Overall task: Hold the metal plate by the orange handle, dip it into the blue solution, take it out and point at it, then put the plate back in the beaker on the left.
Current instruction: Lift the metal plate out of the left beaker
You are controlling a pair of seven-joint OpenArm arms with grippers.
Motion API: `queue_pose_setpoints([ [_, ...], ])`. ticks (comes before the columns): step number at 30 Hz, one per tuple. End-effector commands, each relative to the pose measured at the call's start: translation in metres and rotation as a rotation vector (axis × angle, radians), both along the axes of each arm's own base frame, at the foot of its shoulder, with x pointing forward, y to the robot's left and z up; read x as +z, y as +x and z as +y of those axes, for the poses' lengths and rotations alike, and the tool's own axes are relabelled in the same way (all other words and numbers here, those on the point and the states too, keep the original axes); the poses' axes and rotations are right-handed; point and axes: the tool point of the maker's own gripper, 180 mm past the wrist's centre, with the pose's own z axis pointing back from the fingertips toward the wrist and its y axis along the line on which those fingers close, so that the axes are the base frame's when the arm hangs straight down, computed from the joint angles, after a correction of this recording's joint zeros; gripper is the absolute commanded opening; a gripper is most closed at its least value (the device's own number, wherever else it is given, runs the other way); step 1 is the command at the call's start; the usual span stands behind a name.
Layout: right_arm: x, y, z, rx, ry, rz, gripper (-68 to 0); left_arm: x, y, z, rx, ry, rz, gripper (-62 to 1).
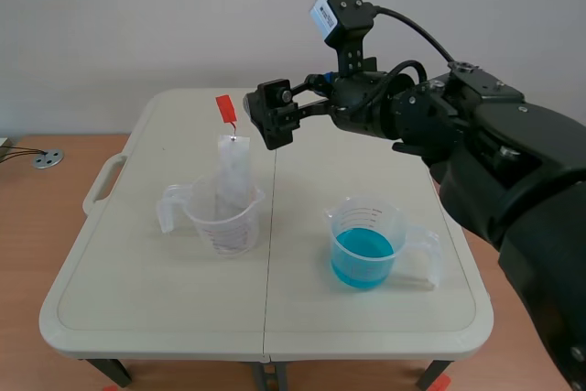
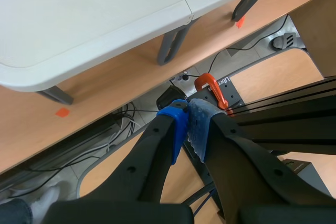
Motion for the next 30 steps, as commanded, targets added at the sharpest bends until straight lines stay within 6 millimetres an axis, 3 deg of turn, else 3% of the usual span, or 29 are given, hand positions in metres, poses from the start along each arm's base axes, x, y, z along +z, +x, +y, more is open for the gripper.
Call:
queue_pose_setpoints([
  [1,0.02,0.007,0.01,0.023,0.027,-0.053,-1.2,0.005,0.003,-0.004,0.001,-0.021,-0.017,-57.8],
  [13,0.016,0.009,0.055,0.09,0.042,-0.041,-1.2,0.003,0.002,-0.003,-0.004,-0.009,-0.003,-57.8],
  [23,0.006,0.008,0.08,0.138,0.032,-0.031,-1.2,0.003,0.002,-0.003,-0.004,-0.009,-0.003,-57.8],
  [30,0.007,0.008,0.085,0.139,0.052,-0.038,-1.2,0.003,0.002,-0.003,-0.004,-0.009,-0.003,-57.8],
])
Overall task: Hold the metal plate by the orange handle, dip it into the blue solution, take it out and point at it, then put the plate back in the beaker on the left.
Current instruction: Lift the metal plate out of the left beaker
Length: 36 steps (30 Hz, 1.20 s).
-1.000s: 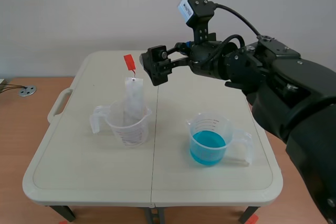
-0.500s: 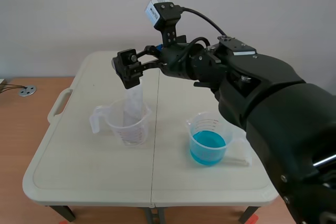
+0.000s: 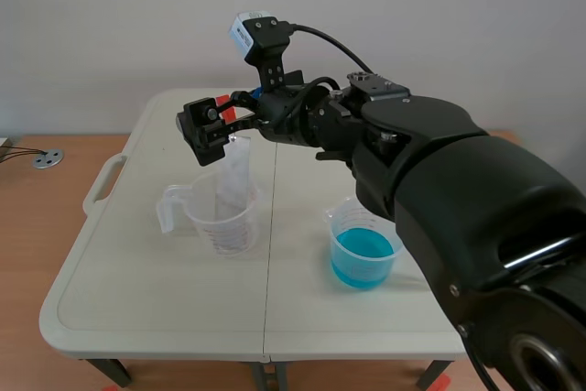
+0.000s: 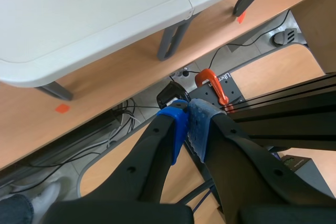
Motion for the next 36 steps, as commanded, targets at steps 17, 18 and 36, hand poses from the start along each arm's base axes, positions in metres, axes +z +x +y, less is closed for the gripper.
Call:
queue_pose_setpoints([
  [17,0.021,0.009,0.007,0.019,-0.001,-0.039,-22.9,0.005,0.004,-0.004,0.001,-0.02,-0.019,-57.8],
  [18,0.021,0.009,0.007,0.02,-0.005,-0.036,-25.5,0.005,0.004,-0.004,0.001,-0.02,-0.019,-57.8],
  [36,0.031,0.014,0.01,0.017,0.0,-0.043,-37.0,0.005,0.004,-0.004,0.0,-0.02,-0.019,-57.8],
])
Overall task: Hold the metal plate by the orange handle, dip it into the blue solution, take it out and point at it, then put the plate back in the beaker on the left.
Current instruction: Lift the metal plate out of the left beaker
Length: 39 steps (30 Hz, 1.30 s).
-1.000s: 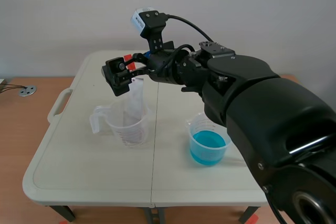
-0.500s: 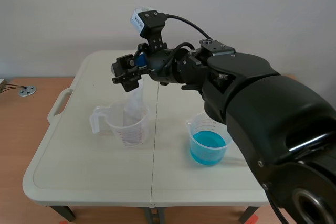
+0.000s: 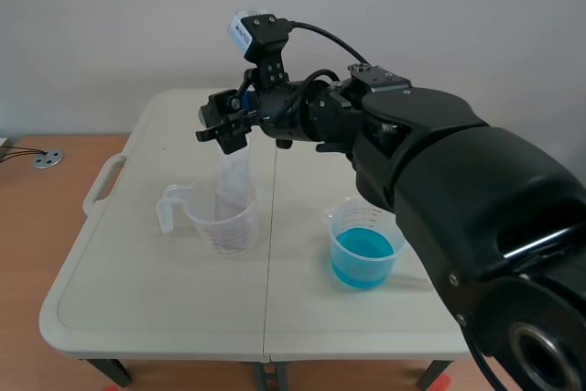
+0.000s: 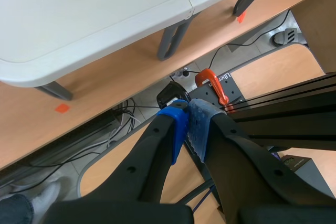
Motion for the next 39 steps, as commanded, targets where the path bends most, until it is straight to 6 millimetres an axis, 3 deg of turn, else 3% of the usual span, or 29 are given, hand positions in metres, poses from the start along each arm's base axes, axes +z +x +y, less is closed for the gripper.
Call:
queue_pose_setpoints([
  [1,0.032,0.011,0.012,0.013,0.046,-0.061,-37.0,0.005,0.004,-0.004,0.0,-0.02,-0.019,-57.8],
  [6,0.032,0.008,0.018,0.028,0.04,-0.049,-37.1,0.005,0.004,-0.004,0.0,-0.02,-0.019,-57.8],
  [10,0.029,0.005,0.022,0.034,0.042,-0.007,-45.5,0.005,0.004,-0.004,0.0,-0.02,-0.019,-57.8],
  [14,0.029,0.004,0.022,0.033,0.054,0.006,-47.4,0.005,0.004,-0.004,0.0,-0.02,-0.019,-57.8],
  [19,0.031,0.005,0.022,0.03,0.067,0.01,-66.8,0.005,0.004,-0.004,0.0,-0.02,-0.019,-57.8],
  [30,0.032,0.003,0.024,0.044,0.07,0.009,-66.5,0.005,0.004,-0.004,0.0,-0.02,-0.019,-57.8],
  [39,0.04,-0.017,0.037,0.176,0.118,0.005,-66.5,0.005,0.004,-0.004,0.0,-0.02,-0.019,-57.8],
])
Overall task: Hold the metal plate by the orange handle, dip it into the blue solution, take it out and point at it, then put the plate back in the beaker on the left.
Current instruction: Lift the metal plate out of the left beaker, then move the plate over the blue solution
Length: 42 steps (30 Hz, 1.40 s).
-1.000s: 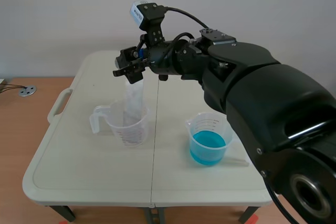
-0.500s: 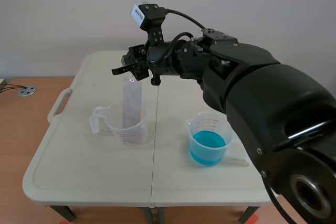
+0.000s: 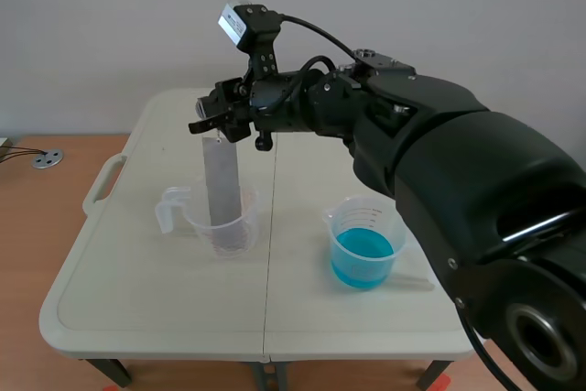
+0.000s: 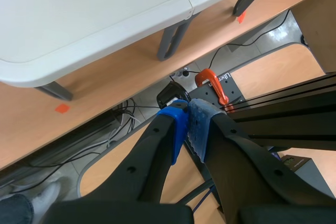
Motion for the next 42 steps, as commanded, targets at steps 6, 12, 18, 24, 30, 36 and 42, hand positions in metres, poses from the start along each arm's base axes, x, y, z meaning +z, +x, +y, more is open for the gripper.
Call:
queue_pose_setpoints([
  [6,0.032,-0.01,0.027,0.104,0.073,-0.049,-66.5,0.008,0.013,-0.004,0.0,-0.022,-0.05,-57.8],
  [12,0.038,-0.01,0.027,0.107,0.072,-0.068,-66.5,0.013,0.029,-0.004,0.001,-0.018,-0.102,-57.8],
  [18,0.048,-0.012,0.028,0.121,0.055,-0.103,-66.5,0.015,0.033,-0.004,0.0,-0.022,-0.114,-57.8],
  [24,0.058,-0.017,0.03,0.135,0.041,-0.135,-66.5,0.009,0.029,-0.003,-0.008,0.001,-0.082,-57.8],
  [30,0.065,-0.029,0.031,0.15,0.023,-0.161,-66.5,0.007,0.027,-0.002,-0.01,0.008,-0.071,-57.8],
  [36,0.078,-0.038,0.027,0.15,0.025,-0.212,-66.5,0.007,0.027,-0.002,-0.01,0.007,-0.072,-57.8],
  [42,0.095,-0.048,0.022,0.152,0.011,-0.274,-66.5,0.007,0.027,-0.002,-0.01,0.007,-0.072,-57.8],
])
